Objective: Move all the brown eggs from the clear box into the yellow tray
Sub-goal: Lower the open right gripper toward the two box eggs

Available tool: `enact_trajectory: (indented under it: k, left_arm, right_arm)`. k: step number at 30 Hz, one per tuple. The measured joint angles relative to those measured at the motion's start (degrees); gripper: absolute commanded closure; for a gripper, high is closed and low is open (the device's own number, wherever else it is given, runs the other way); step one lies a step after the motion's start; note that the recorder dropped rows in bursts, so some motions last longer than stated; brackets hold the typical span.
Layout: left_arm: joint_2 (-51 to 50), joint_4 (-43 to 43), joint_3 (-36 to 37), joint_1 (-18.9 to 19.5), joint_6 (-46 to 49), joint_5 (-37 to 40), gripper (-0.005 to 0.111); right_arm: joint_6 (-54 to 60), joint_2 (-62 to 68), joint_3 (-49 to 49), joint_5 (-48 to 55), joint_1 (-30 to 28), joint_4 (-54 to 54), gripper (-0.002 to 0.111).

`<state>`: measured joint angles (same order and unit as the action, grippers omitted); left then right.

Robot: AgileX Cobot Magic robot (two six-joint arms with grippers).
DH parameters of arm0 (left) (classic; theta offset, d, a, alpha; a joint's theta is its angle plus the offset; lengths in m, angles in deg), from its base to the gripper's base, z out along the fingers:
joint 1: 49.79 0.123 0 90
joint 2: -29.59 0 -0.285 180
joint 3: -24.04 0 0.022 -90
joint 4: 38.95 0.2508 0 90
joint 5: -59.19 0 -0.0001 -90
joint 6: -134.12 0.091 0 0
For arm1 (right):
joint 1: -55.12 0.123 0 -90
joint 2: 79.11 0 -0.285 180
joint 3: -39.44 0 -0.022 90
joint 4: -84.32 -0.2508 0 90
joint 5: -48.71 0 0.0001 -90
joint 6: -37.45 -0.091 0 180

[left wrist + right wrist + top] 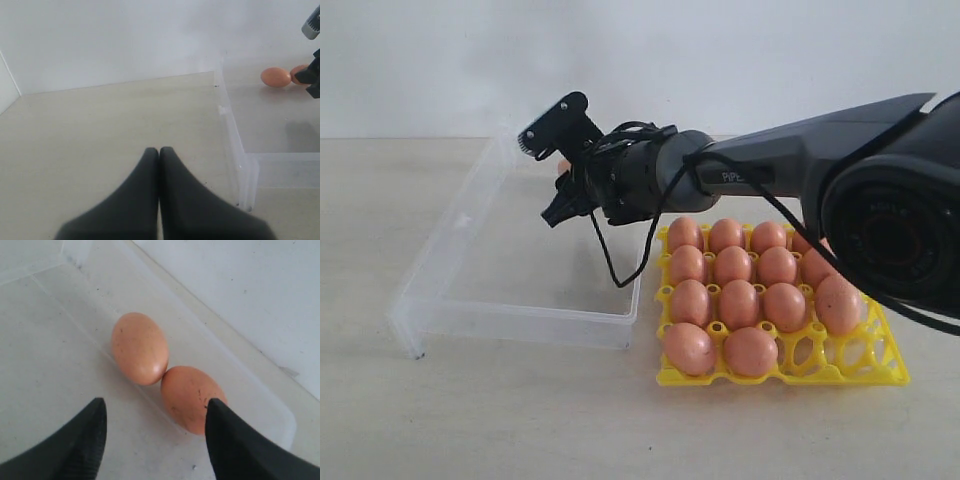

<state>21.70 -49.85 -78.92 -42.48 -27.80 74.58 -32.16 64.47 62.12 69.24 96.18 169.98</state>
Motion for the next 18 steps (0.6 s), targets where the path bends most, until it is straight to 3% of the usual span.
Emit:
enact_trajectory:
  k: [7, 12, 18]
  left_arm:
    - [0.0, 0.0, 0.0, 0.0, 0.0, 0.0, 0.111]
    - [0.0, 0.0, 0.0, 0.0, 0.0, 0.0, 0.111]
    - [0.0, 0.0, 0.0, 0.0, 0.0, 0.0, 0.111]
  right_arm:
    - [-0.9, 0.1, 0.0, 0.0, 0.0, -1.6, 0.052]
    - [3.5, -1.2, 0.0, -0.1, 0.1, -15.7, 0.052]
    - [19.9, -6.2, 0.0, 2.1, 2.4, -33.9, 0.055]
